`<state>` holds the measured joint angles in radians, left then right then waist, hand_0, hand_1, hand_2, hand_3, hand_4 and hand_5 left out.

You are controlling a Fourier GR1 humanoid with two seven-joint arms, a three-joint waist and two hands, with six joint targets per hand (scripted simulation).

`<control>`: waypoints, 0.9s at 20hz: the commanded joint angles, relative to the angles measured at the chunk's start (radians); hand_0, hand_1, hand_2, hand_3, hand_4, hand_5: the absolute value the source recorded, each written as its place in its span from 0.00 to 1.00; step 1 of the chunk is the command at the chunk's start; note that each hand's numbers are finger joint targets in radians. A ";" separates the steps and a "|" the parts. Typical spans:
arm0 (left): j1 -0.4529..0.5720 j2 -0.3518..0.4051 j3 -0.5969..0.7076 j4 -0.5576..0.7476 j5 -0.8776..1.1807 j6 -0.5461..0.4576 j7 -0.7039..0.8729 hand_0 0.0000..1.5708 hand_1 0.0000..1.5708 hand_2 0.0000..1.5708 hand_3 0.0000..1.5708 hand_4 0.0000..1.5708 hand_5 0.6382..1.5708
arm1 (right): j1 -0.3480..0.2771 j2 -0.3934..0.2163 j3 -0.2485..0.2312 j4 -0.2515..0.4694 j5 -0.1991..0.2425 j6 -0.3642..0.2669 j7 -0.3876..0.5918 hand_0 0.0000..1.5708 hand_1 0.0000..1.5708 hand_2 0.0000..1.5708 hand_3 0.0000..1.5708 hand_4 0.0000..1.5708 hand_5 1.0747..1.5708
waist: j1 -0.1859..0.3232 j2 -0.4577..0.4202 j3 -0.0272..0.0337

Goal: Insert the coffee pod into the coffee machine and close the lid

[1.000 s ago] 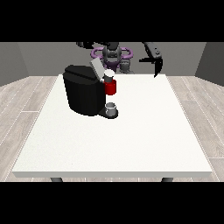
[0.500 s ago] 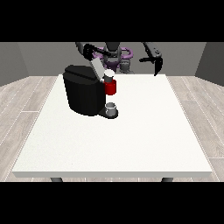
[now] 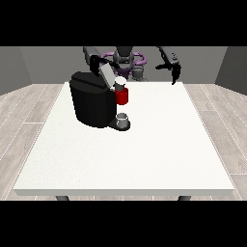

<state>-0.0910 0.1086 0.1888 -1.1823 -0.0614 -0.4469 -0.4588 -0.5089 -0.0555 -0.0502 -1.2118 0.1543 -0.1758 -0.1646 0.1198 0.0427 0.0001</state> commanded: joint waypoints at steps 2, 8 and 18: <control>-0.006 -0.024 -0.039 -0.048 -0.003 0.015 0.004 0.00 0.00 0.00 0.00 0.22 1.00 | -0.115 -0.016 -0.067 0.110 -0.017 -0.038 -0.026 0.00 0.00 0.00 0.00 0.27 1.00 | 0.036 0.040 0.0001; -0.029 0.004 -0.028 -0.046 0.003 0.021 0.000 0.00 0.00 0.00 0.00 0.23 1.00 | -0.121 -0.067 -0.081 0.167 -0.045 0.039 -0.094 0.00 0.00 0.00 0.00 0.23 1.00 | 0.023 0.070 0.0001; -0.086 0.014 -0.017 0.043 0.018 0.019 -0.017 0.00 0.00 0.00 0.00 0.23 1.00 | -0.216 -0.021 -0.033 0.191 -0.002 -0.011 -0.052 0.00 0.00 0.00 0.00 0.25 1.00 | 0.041 0.114 -0.0001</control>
<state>-0.1552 0.1267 0.1808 -1.1509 -0.0471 -0.4246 -0.4783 -0.6831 -0.0787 -0.0922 -1.0845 0.1388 -0.1918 -0.2105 0.1420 0.1188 -0.0040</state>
